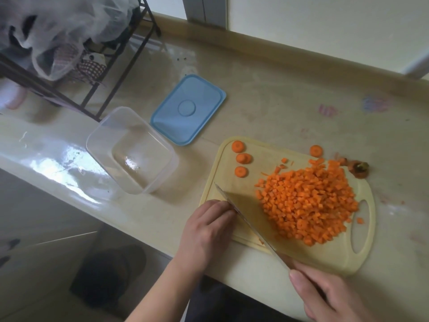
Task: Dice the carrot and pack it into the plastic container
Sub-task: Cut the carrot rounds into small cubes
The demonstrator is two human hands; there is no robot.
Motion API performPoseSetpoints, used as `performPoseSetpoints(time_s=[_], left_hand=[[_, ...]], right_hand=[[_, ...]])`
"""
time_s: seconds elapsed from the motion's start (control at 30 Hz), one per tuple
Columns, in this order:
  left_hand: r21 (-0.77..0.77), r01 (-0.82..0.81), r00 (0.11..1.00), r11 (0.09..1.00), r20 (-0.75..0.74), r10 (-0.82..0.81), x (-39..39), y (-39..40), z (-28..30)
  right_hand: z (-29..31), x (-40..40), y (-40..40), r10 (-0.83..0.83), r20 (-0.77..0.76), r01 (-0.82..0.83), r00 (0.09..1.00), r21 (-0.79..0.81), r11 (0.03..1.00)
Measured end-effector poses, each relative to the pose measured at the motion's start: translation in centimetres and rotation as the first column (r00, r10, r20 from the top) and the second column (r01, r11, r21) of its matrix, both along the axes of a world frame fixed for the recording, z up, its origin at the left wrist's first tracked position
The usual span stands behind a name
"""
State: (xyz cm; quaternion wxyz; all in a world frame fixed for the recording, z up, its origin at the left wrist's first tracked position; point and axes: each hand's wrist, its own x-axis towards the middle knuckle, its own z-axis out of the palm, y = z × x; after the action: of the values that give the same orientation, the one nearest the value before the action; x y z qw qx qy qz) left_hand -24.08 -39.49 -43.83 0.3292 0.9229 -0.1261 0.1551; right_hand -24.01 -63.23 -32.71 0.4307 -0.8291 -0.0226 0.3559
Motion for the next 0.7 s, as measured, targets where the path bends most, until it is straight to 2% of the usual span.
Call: performPoseSetpoints(time_s=[0.17,0.5,0.7], left_hand=[[-0.004,0.037,0.999,0.999,-0.001,-0.037,0.0,0.3,0.1],[0.03,-0.004,1.0,1.0,-0.019,0.005,-0.2,0.7,0.5],[0.016,-0.022,1.0,1.0,0.016,0.022,0.0,0.8,0.2]], right_hand=[[-0.1,0.5,0.6,0.036,0.04,-0.034,0.999,-0.05,0.998],[-0.5,0.4,0.7,-0.037,-0.054,0.041,0.998,0.071,0.997],[-0.2,-0.1,0.9,-0.023,-0.03,0.024,0.999,0.031,0.999]])
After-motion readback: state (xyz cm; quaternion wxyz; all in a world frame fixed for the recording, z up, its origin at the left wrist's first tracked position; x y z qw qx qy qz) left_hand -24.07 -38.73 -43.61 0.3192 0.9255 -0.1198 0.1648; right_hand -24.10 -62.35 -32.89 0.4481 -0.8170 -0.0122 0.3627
